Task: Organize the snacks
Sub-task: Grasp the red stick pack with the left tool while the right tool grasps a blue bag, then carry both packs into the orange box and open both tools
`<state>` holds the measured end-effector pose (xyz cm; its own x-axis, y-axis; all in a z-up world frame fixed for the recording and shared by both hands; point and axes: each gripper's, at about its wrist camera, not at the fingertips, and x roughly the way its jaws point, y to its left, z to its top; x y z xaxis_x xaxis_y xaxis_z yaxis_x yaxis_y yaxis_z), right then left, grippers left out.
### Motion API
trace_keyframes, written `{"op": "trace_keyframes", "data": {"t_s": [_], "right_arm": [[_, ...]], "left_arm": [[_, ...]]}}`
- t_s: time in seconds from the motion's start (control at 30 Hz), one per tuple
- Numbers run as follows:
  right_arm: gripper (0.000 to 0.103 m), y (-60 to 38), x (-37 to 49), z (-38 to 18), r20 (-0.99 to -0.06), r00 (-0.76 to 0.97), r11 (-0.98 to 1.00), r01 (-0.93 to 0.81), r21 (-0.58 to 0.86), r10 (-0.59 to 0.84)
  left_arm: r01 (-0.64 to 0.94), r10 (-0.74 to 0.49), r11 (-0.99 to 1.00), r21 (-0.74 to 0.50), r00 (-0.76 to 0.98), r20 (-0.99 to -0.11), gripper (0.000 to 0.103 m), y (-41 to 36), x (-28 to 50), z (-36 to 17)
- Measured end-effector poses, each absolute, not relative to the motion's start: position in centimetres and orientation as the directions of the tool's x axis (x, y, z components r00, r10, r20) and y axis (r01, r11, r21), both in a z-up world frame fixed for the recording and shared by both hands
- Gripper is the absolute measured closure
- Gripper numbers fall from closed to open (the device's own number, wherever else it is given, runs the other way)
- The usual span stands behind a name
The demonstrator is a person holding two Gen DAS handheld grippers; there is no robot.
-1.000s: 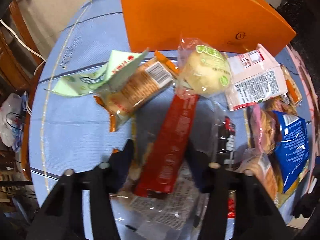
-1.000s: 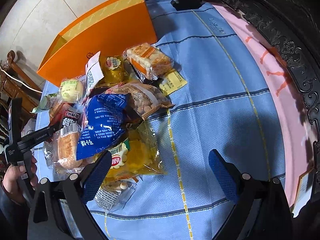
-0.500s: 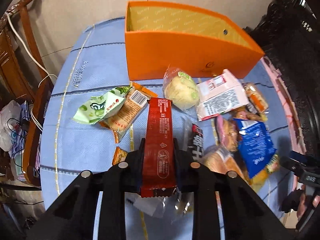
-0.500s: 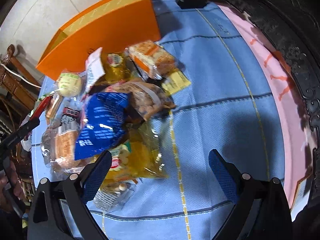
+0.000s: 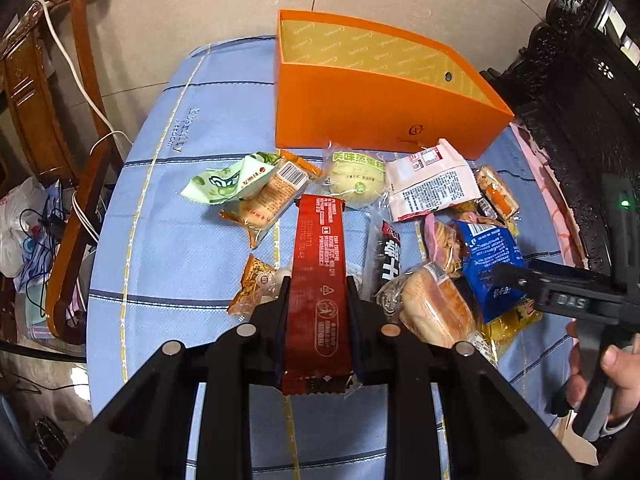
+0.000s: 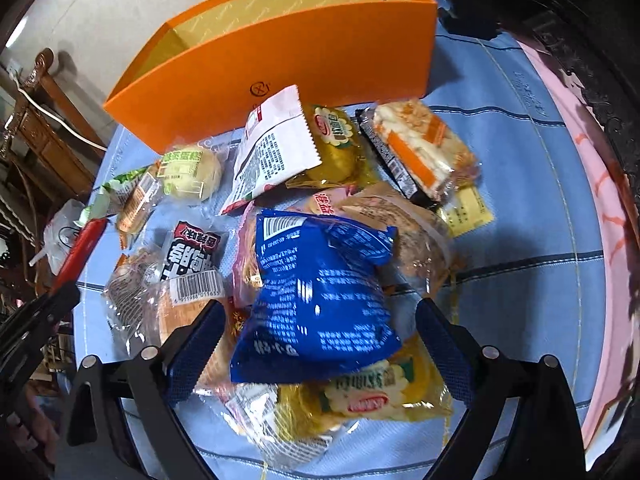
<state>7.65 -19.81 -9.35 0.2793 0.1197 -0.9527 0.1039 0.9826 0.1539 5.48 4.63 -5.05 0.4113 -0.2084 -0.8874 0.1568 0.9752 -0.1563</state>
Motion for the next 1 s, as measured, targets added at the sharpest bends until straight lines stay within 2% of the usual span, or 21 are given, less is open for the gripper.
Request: {"op": "trace_keyframes", "data": {"t_s": [0.13, 0.27, 0.3, 0.33, 0.37, 0.43, 0.8, 1.0], "right_arm": [[0.022, -19.2, 8.4, -10.8, -0.965, 0.243, 0.989, 0.088, 0.12, 0.096], [0.028, -19.0, 8.9, -12.2, -0.965, 0.238, 0.988, 0.078, 0.134, 0.112], [0.032, -19.2, 9.0, -12.2, -0.962, 0.243, 0.985, 0.088, 0.151, 0.125], [0.044, -19.5, 8.9, -12.2, -0.96, 0.245, 0.982, 0.098, 0.164, 0.136], [0.047, -19.8, 8.9, -12.0, -0.957, 0.247, 0.977, 0.103, 0.184, 0.154], [0.048, -20.8, 8.5, -11.3, -0.943, 0.261, 0.963, 0.118, 0.243, 0.206], [0.049, -23.7, 6.0, -5.6, -0.894, 0.406, 0.964, 0.098, 0.248, 0.189], [0.049, -24.1, 8.2, -1.3, -0.845, 0.49, 0.959, 0.062, 0.277, 0.212]], "left_arm": [[0.15, -0.207, 0.976, -0.158, 0.412, -0.887, 0.079, 4.9, 5.5, -5.1], [0.152, -0.207, 0.976, -0.158, 0.4, -0.893, 0.079, 4.7, 5.6, -5.3], [0.154, -0.208, 0.975, -0.159, 0.397, -0.894, 0.079, 4.6, 5.6, -5.4], [0.158, -0.209, 0.975, -0.158, 0.395, -0.894, 0.079, 4.6, 5.6, -5.5], [0.159, -0.209, 0.975, -0.158, 0.395, -0.895, 0.079, 4.6, 5.6, -5.5], [0.161, -0.214, 0.974, -0.162, 0.395, -0.893, 0.079, 4.5, 5.6, -5.5], [0.173, -0.235, 0.969, -0.178, 0.402, -0.885, 0.079, 3.8, 5.9, -4.6], [0.222, -0.28, 0.955, -0.195, 0.472, -0.836, 0.079, 2.7, 8.0, -0.6]]}}
